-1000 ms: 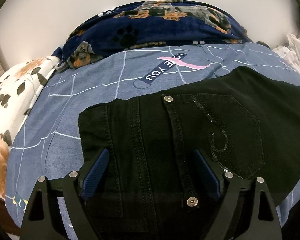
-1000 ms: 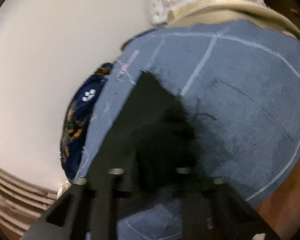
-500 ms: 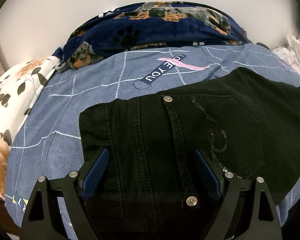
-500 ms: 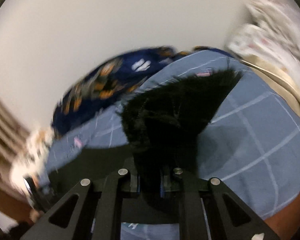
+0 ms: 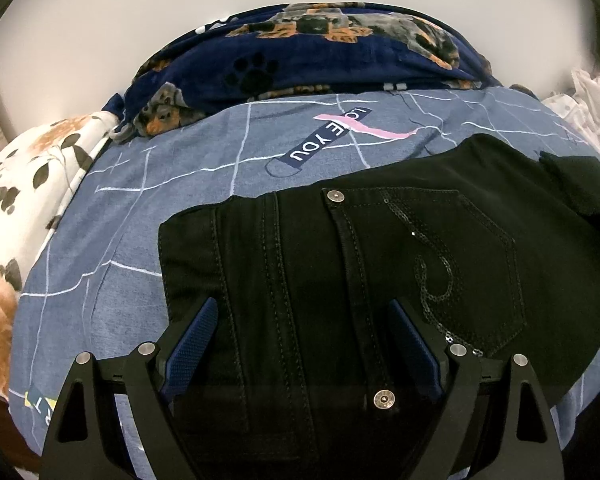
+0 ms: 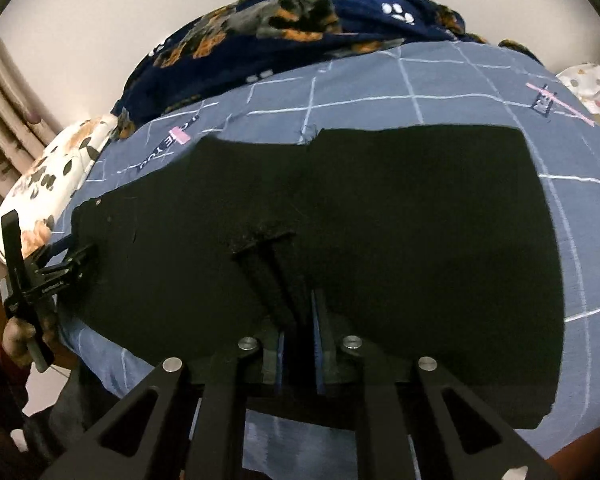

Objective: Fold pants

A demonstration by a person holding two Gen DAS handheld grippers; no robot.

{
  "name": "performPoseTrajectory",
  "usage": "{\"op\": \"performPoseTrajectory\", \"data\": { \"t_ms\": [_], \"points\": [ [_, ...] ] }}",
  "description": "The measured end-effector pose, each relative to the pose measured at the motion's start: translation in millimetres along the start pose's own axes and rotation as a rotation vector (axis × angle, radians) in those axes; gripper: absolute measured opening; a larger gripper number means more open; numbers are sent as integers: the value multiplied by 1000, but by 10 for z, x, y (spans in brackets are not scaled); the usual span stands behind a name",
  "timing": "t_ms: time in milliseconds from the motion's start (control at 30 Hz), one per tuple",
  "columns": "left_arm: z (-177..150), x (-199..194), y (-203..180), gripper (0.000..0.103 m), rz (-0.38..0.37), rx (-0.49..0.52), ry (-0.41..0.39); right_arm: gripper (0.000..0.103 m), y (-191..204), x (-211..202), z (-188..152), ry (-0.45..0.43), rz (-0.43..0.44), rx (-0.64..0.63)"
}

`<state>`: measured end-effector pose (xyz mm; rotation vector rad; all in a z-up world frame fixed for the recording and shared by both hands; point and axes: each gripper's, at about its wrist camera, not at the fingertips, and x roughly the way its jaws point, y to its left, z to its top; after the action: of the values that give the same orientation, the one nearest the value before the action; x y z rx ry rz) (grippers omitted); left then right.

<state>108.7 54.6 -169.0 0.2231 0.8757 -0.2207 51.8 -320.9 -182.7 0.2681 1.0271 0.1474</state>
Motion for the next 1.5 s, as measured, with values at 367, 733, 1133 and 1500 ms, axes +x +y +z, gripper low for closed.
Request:
{"op": "performPoseTrajectory", "data": {
  "t_ms": [367, 733, 1133, 1500],
  "points": [
    [2, 2, 2, 87, -1, 0, -1, 10, 258, -100, -47, -54, 76, -70],
    [-1, 17, 9, 90, -2, -9, 1, 11, 367, -119, -23, -93, 120, -88],
    [-26, 30, 8, 91, -5, -13, -1, 16, 635, 218, -209, -10, 68, -254],
    [-24, 31, 10, 92, -7, -16, 1, 64, 527, 28, -160, 82, 532, -52]
  ]
}}
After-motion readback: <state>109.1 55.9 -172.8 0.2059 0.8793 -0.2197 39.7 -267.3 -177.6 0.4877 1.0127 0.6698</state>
